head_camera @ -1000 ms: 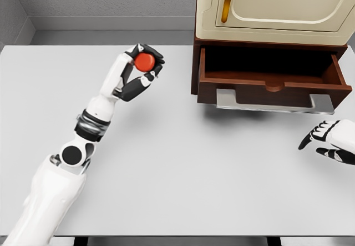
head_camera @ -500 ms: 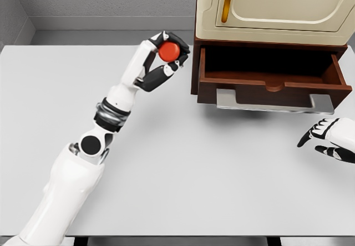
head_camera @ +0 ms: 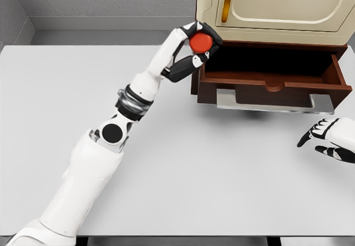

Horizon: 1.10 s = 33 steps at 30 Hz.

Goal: Put the switch into the drawer with left arm, and close the drawer with right arm

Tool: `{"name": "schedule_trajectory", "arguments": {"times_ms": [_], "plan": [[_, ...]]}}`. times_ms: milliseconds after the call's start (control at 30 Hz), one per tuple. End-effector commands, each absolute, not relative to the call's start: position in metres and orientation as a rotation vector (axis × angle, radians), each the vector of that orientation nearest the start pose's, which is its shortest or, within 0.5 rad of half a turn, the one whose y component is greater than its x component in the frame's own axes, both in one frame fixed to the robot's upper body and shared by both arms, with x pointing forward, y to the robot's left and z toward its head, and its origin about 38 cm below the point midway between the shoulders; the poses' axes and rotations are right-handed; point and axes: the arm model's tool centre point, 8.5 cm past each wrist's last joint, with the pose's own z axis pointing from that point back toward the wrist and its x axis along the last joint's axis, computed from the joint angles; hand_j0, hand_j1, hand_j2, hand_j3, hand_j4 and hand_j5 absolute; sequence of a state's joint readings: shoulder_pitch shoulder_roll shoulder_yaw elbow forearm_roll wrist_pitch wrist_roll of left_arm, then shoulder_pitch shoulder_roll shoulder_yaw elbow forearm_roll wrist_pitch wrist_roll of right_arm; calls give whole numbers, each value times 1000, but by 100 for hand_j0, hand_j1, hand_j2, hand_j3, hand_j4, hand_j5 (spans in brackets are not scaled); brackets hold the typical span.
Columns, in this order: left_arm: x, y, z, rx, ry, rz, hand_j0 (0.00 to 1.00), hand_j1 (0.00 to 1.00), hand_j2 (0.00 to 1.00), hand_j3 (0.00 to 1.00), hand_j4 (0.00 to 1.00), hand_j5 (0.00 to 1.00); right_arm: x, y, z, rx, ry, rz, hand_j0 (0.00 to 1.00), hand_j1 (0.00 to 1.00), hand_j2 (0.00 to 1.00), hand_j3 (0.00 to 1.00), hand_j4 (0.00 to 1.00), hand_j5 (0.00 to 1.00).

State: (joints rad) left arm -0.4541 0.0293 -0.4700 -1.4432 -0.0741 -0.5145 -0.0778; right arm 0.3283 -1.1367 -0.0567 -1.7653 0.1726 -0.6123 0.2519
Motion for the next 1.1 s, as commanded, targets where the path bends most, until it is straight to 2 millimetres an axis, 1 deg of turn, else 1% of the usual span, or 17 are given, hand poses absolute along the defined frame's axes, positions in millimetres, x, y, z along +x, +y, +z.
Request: {"name": "schedule_trajectory", "arguments": {"times_ms": [0, 200, 267, 400, 433, 567, 767, 800, 900, 967, 1067], "plan": [[419, 59, 224, -314, -2317, -753, 34, 34, 34, 34, 34, 34, 287, -410, 203, -342, -1469, 1741, 58, 58, 58, 58, 58, 58], [423, 52, 226, -251, -2322, -834, 35, 35, 35, 35, 35, 35, 287, -410, 203, -344, -1470, 1741, 58, 58, 58, 58, 58, 58], [423, 46, 229, -256, -2327, -864, 35, 35, 35, 35, 35, 35, 287, -410, 203, -342, -1469, 1741, 58, 58, 58, 58, 58, 58], [428, 43, 233, -217, -2334, -916, 35, 35, 35, 35, 35, 35, 287, -410, 203, -342, -1469, 1741, 58, 58, 58, 58, 58, 58], [427, 39, 233, -223, -2332, -931, 35, 35, 35, 35, 35, 35, 287, -410, 203, -342, -1469, 1741, 58, 58, 58, 58, 58, 58], [433, 38, 234, -182, -2329, -979, 36, 36, 36, 36, 36, 36, 287, -410, 203, -342, -1469, 1741, 57, 57, 57, 57, 57, 57], [437, 31, 244, -146, -2346, -1043, 37, 37, 37, 37, 37, 37, 287, -410, 203, -342, -1469, 1741, 58, 58, 58, 58, 58, 58], [437, 30, 248, -139, -2355, -1053, 37, 37, 37, 37, 37, 37, 287, -410, 203, -342, -1469, 1741, 57, 57, 57, 57, 57, 57], [438, 27, 247, -129, -2349, -1083, 37, 37, 37, 37, 37, 37, 287, -410, 203, -342, -1469, 1741, 58, 58, 58, 58, 58, 58], [439, 24, 253, -111, -2363, -1112, 37, 37, 37, 37, 37, 37, 287, -410, 203, -342, -1469, 1741, 58, 58, 58, 58, 58, 58], [443, 23, 257, -100, -2364, -1127, 37, 37, 37, 37, 37, 37, 287, -410, 203, -342, -1469, 1741, 57, 57, 57, 57, 57, 57]]}}
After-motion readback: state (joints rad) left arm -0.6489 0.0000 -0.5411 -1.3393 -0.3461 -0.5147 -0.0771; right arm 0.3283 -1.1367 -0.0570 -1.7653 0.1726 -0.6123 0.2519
